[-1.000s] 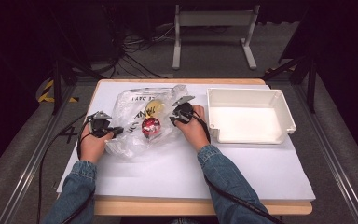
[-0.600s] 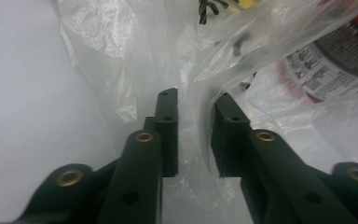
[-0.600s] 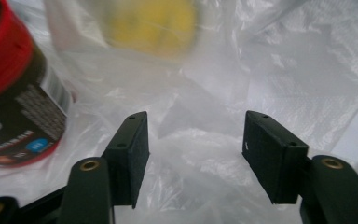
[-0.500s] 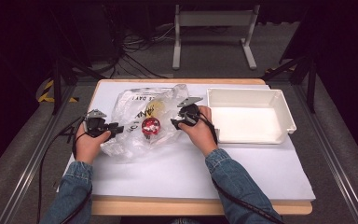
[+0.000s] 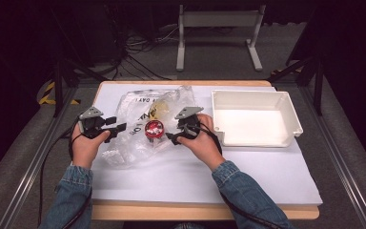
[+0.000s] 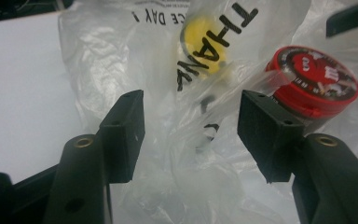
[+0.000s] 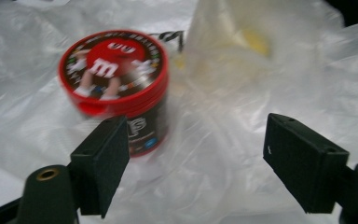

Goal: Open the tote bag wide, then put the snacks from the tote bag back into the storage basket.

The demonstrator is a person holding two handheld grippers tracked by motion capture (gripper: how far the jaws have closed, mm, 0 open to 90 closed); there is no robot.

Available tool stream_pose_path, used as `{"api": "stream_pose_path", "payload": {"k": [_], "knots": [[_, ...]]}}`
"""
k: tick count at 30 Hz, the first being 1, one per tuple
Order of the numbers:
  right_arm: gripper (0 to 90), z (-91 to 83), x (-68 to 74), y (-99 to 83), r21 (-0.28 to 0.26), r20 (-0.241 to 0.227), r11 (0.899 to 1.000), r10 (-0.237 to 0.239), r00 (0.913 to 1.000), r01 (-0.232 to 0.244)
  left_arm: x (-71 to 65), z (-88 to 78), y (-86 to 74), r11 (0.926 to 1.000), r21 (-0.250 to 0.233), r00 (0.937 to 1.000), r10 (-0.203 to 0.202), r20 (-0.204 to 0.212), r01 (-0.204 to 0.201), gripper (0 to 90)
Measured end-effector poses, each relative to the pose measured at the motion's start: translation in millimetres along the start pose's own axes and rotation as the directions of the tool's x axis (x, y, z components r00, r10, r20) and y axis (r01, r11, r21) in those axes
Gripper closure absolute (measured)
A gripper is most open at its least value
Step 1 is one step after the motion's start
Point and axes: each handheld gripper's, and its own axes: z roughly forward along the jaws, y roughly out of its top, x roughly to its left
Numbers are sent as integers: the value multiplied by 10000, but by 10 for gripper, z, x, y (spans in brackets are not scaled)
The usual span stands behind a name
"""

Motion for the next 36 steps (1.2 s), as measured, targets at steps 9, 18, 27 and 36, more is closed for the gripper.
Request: {"api": "stream_pose_path", "payload": {"k": [9,18,27,36], "knots": [[114,169,182,-251,869,52,9931,-798,9968,790,-58,-139,82,9987,-513,10000,40,62,-37,418],[83,184,214,-391,704,68,9934,-909,9958,902,-30,-208,85,9974,-709,9999,-108,49,111,414],[81,-87,242,-194,-597,-310,9967,-574,9979,555,-20,-282,99,9960,-881,9999,-144,14,144,402],[92,-253,316,82,-1919,-1905,9814,-389,9809,16,-25,-392,124,9932,-1154,9999,-126,74,134,391]]}}
